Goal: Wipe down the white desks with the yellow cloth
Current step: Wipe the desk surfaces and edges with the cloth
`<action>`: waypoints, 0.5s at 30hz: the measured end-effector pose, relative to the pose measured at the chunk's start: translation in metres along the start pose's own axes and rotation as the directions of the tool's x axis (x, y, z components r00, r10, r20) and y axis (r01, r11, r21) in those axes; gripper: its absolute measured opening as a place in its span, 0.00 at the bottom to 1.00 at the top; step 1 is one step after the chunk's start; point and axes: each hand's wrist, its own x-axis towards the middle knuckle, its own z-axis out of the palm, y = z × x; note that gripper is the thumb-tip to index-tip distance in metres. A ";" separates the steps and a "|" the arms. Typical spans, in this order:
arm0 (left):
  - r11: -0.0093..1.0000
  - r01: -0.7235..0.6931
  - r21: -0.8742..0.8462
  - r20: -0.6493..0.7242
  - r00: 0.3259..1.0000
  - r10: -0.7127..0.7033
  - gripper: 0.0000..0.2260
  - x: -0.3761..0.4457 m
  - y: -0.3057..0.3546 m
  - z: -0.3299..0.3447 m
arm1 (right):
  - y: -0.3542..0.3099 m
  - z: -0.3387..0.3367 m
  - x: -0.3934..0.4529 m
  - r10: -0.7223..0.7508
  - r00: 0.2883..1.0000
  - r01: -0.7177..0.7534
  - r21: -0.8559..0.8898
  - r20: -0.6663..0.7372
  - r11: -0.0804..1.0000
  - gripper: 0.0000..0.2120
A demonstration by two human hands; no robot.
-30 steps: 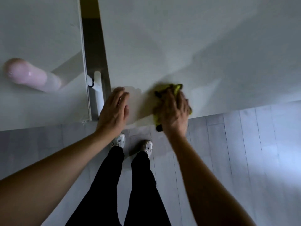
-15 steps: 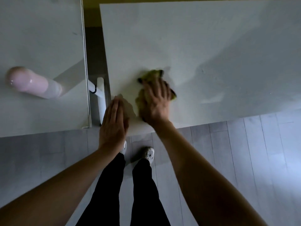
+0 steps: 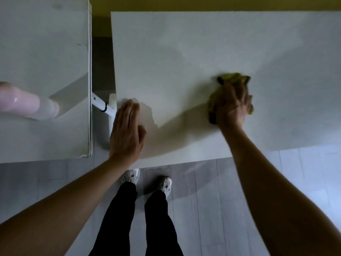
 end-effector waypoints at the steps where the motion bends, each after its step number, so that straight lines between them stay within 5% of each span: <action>1: 1.000 0.025 -0.008 -0.021 0.999 -0.025 0.27 0.011 0.000 0.001 | 0.012 -0.003 0.008 0.070 0.997 -0.071 -0.025 -0.011 0.997 0.22; 5: 0.999 0.046 0.000 -0.082 0.996 -0.046 0.26 0.024 -0.001 0.008 | -0.001 0.009 0.018 0.197 0.979 -0.202 -0.109 -0.060 0.973 0.22; 10: 0.998 0.056 0.030 -0.098 0.994 -0.053 0.27 0.024 -0.004 0.017 | -0.107 0.050 0.020 -0.268 0.963 0.269 -0.037 0.036 0.962 0.22; 15: 0.985 0.172 0.018 -0.093 0.981 -0.170 0.27 0.022 -0.003 0.019 | -0.211 0.096 0.024 -0.698 0.658 0.692 0.140 0.283 0.709 0.23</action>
